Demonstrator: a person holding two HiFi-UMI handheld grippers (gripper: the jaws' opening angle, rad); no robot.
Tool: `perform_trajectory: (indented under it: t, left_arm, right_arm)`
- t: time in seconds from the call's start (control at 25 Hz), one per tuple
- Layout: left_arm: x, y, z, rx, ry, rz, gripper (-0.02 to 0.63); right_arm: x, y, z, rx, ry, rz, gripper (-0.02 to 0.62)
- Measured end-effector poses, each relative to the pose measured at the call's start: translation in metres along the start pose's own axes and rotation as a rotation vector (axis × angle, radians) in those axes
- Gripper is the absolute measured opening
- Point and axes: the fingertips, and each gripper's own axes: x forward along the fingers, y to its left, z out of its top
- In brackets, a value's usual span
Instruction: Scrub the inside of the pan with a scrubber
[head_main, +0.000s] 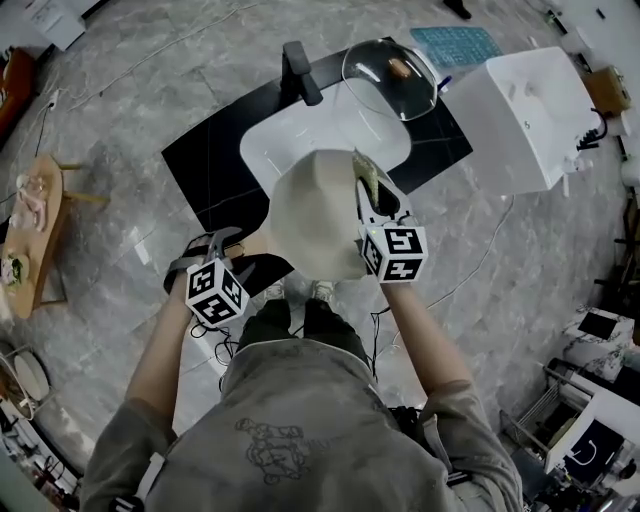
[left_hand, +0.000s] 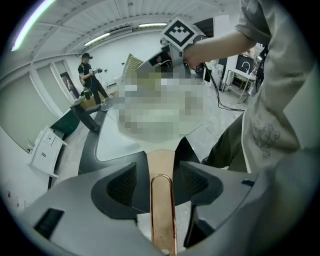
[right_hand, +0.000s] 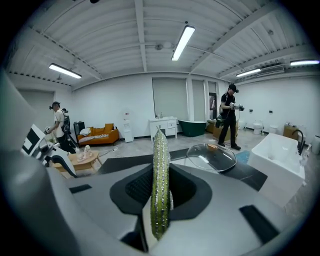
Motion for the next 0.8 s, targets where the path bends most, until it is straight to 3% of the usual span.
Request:
perform_trajectory:
  t: [0.36, 0.6, 0.8]
  left_arm:
    - [0.028, 0.002, -0.020, -0.002, 0.115, 0.035, 0.258]
    - [0.037, 0.002, -0.028, 0.010, 0.157, 0.007, 0.252]
    - [0.038, -0.002, -0.029, 0.048, 0.154, 0.004, 0.170]
  right_arm:
    - [0.033, -0.024, -0.046, -0.054, 0.075, -0.082, 0.079]
    - [0.051, -0.032, -0.068, -0.055, 0.117, -0.152, 0.079]
    - [0.070, -0.014, -0.078, -0.086, 0.139, -0.108, 0.080]
